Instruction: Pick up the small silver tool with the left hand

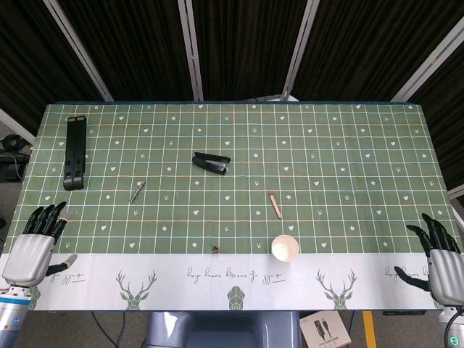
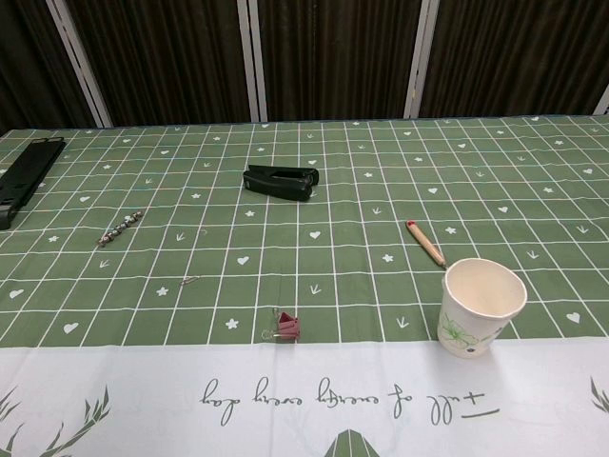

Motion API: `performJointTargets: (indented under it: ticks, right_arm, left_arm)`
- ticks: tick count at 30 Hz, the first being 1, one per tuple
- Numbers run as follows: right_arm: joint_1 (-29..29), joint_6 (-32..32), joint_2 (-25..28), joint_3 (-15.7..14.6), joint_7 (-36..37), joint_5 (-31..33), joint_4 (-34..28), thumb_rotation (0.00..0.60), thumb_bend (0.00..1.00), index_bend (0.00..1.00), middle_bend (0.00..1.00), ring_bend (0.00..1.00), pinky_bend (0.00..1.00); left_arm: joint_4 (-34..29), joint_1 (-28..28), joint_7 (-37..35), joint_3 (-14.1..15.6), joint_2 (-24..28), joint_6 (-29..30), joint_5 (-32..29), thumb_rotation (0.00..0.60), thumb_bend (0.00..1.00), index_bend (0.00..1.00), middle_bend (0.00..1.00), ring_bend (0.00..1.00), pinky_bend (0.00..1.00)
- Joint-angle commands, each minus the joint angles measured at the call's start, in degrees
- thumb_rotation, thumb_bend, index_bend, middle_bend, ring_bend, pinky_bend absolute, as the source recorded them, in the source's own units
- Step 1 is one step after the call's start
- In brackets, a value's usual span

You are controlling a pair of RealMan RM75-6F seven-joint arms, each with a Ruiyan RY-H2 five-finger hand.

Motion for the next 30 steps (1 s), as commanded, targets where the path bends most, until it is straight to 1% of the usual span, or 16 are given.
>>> performJointTargets:
  ticks: [1, 30]
  right_arm:
    - [0.0, 0.0, 0.0, 0.0, 0.0, 0.0, 0.0, 0.6, 0.09, 0.2, 0.01, 0.0, 0.16]
    - [-0.1, 0.0, 0.2, -0.1, 0.3, 0.1, -0.2, 0.6, 0.09, 0.2, 0.01, 0.0, 0.16]
  left_arm:
    - [0.0, 0.0, 0.0, 0.0, 0.0, 0.0, 0.0, 0.6, 0.13, 0.13, 0.0, 0.0, 0.0]
    - [-1.4, -0.3, 1.1, 0.2, 0.7, -1.8, -1.6, 0.6, 0.14, 0.14, 0.0, 0.0, 0.0]
